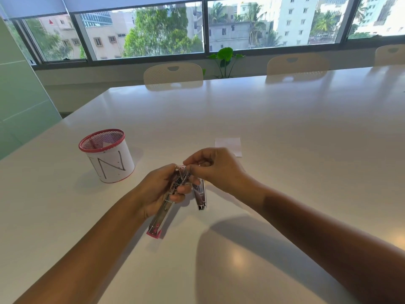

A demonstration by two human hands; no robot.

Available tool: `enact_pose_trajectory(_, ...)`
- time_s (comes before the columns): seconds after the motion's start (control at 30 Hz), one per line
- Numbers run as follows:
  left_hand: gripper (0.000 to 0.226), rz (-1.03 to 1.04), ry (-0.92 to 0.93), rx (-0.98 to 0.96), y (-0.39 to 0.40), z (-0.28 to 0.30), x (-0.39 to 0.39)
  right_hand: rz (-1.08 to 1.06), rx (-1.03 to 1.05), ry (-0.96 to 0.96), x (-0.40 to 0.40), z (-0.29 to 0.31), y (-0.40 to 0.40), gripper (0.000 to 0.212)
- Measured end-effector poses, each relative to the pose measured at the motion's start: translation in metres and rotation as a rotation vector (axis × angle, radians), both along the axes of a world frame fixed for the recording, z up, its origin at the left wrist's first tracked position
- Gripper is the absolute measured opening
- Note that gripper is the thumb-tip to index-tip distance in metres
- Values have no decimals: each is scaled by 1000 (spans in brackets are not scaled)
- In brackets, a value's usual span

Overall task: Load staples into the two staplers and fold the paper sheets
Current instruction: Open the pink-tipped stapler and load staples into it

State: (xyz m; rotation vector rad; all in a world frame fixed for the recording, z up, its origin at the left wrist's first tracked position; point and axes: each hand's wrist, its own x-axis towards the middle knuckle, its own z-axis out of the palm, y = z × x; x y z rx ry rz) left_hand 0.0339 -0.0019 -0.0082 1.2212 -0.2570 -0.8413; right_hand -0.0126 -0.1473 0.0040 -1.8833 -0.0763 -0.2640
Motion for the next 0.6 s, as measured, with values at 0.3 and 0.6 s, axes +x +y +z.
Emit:
enact_pose_trajectory(0.3,30,-25,11,-8,1,-2,2,-25,99,12,3,-1,-3,10)
enact_pose_trajectory(0.6,36,-72,37,-26,2,-1,3,25,259,106,4,-1,-7,10)
